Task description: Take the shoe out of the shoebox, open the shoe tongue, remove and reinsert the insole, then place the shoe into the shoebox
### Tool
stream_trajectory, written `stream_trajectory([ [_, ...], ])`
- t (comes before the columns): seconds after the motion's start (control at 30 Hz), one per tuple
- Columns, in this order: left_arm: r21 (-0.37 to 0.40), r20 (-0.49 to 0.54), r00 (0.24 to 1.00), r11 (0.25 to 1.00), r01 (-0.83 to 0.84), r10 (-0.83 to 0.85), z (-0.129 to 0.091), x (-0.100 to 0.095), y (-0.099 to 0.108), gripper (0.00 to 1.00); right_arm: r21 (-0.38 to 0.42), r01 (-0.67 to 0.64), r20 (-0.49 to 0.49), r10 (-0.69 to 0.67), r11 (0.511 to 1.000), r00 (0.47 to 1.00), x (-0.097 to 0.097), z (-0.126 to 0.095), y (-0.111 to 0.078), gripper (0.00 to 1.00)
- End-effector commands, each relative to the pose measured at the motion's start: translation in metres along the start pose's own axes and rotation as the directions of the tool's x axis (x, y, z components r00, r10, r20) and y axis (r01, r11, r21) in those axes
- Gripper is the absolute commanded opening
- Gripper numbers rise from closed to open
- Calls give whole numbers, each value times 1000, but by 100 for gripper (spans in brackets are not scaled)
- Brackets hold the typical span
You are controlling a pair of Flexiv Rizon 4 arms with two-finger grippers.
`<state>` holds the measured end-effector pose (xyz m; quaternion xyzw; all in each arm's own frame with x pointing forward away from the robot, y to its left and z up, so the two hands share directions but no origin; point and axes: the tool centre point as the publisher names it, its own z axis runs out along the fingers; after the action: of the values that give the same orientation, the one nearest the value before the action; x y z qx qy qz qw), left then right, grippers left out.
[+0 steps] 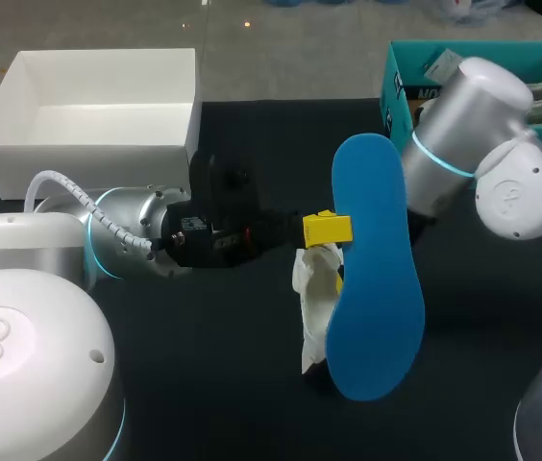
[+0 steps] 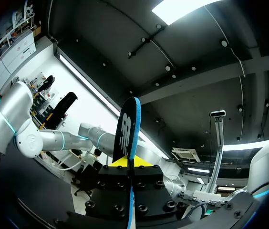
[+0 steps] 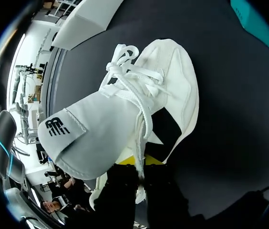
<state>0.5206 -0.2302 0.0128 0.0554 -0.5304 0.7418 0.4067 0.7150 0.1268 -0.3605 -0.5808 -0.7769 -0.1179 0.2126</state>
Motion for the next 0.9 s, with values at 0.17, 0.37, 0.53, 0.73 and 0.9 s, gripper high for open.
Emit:
stream_trajectory([
  [0.17,3,14,1000,1000,1,-1,5,5,1,0,33,-5,-16,6,999,1000,-2,8,6,8],
  [0.37,3,14,1000,1000,1,-1,5,5,1,0,30,-51,-21,51,998,998,0,-2,0,100],
  [0.53,3,14,1000,1000,1,-1,5,5,1,0,40,-80,-56,82,996,995,6,-24,-9,100],
  [0.73,3,14,1000,1000,1,-1,5,5,1,0,-2,-39,-191,37,999,981,8,-53,-18,100],
  [0.9,3,14,1000,1000,1,-1,5,5,1,0,-54,1,-141,-9,999,990,14,-72,-21,100],
])
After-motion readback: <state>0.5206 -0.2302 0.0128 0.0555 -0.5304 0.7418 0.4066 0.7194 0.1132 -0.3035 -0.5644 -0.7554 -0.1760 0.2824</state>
